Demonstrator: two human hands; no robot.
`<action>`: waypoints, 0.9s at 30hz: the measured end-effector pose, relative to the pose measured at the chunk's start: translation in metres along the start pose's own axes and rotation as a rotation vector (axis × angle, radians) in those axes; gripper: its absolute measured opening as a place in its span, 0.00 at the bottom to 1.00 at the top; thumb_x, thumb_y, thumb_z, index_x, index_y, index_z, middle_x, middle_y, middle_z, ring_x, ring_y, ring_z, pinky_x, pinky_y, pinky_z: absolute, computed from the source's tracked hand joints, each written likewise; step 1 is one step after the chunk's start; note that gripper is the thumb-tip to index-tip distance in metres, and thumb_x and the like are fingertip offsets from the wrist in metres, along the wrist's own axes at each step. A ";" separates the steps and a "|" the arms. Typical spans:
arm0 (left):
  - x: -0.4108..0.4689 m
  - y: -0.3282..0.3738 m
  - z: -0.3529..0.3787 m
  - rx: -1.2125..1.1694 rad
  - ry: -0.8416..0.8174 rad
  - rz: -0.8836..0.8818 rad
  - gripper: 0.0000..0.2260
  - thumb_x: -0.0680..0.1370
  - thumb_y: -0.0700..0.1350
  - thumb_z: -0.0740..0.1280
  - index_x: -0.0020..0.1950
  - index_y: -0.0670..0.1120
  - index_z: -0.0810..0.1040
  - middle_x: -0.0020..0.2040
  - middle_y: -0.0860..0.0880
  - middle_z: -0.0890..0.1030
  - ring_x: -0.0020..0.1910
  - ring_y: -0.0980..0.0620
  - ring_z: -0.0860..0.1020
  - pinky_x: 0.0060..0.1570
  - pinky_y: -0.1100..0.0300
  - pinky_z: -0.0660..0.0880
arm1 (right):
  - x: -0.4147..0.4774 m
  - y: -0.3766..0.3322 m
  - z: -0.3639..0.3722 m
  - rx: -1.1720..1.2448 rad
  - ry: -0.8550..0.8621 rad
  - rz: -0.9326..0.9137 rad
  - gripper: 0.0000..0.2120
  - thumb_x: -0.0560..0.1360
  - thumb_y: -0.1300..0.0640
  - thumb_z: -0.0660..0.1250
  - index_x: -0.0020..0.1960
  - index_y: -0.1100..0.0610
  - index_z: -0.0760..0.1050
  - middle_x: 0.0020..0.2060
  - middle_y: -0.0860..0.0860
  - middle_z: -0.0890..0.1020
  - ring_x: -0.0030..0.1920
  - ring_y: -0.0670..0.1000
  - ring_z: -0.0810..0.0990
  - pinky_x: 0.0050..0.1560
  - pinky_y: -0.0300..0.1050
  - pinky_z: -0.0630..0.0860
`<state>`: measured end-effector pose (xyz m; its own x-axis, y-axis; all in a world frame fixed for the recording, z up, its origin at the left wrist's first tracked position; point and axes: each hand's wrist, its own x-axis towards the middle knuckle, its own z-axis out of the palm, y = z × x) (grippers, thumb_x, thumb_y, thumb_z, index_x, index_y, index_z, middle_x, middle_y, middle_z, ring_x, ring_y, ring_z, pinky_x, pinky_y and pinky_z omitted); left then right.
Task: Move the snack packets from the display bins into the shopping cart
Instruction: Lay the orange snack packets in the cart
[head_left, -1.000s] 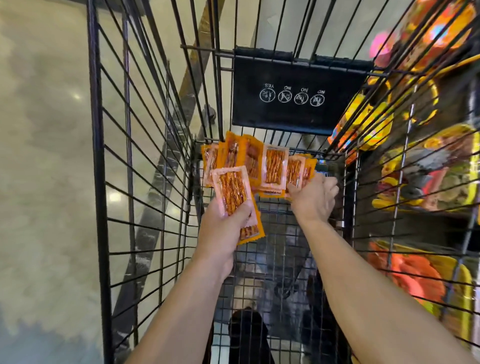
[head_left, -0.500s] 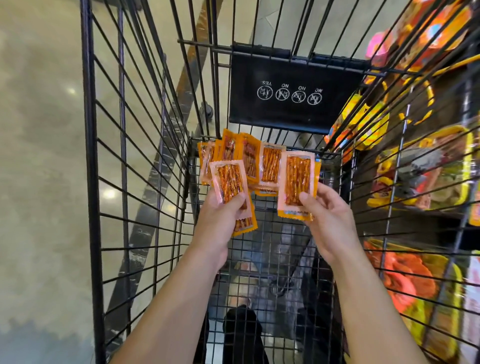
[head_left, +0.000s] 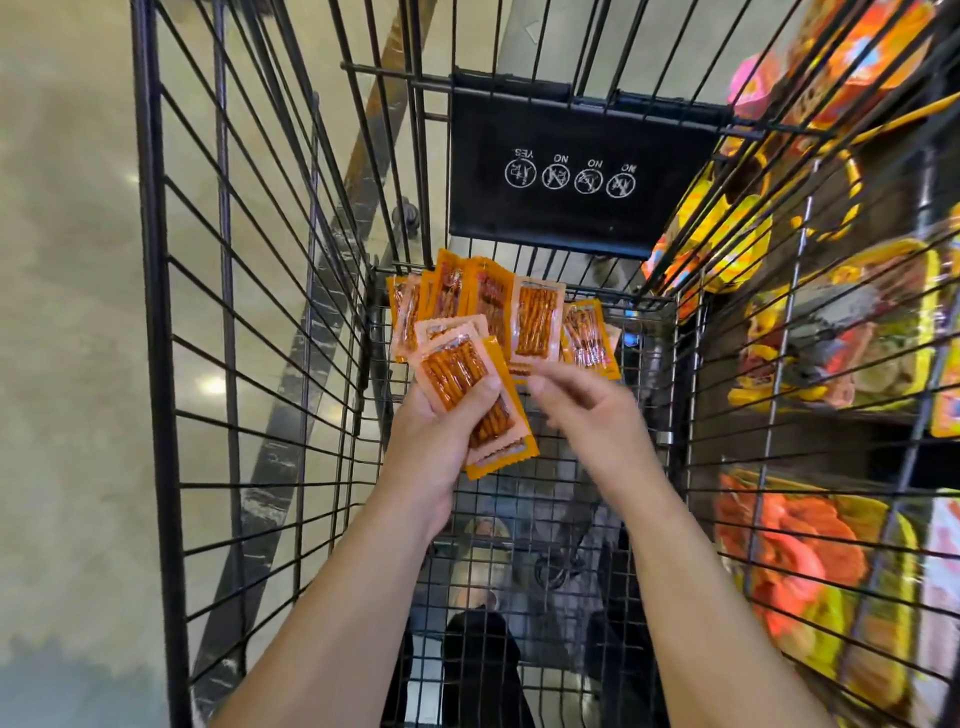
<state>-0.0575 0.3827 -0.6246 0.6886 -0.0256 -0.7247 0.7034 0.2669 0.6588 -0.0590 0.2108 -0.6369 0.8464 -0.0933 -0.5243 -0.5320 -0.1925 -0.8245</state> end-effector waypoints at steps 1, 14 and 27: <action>0.001 -0.001 -0.002 -0.002 0.016 -0.014 0.10 0.79 0.50 0.76 0.60 0.56 0.83 0.57 0.53 0.88 0.57 0.52 0.87 0.49 0.55 0.84 | 0.012 0.004 -0.004 -0.034 0.129 0.035 0.10 0.77 0.43 0.72 0.58 0.41 0.84 0.54 0.40 0.85 0.57 0.42 0.82 0.60 0.48 0.79; 0.003 -0.011 -0.010 -0.065 0.041 -0.047 0.15 0.77 0.49 0.77 0.63 0.53 0.81 0.55 0.54 0.88 0.53 0.56 0.87 0.38 0.66 0.82 | 0.105 0.051 -0.004 -0.440 0.491 0.506 0.33 0.73 0.44 0.78 0.69 0.60 0.70 0.69 0.61 0.74 0.69 0.64 0.73 0.68 0.60 0.73; -0.010 0.005 -0.010 -0.024 0.001 -0.002 0.11 0.79 0.47 0.76 0.60 0.53 0.83 0.54 0.53 0.89 0.52 0.55 0.87 0.43 0.59 0.85 | 0.058 0.062 -0.021 -0.165 0.529 0.330 0.17 0.72 0.57 0.77 0.55 0.50 0.71 0.43 0.47 0.80 0.46 0.53 0.83 0.45 0.48 0.79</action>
<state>-0.0627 0.3935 -0.6157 0.6873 -0.0254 -0.7259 0.7001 0.2895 0.6527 -0.0424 0.1732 -0.7136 0.5591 -0.6339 -0.5343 -0.7911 -0.2153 -0.5725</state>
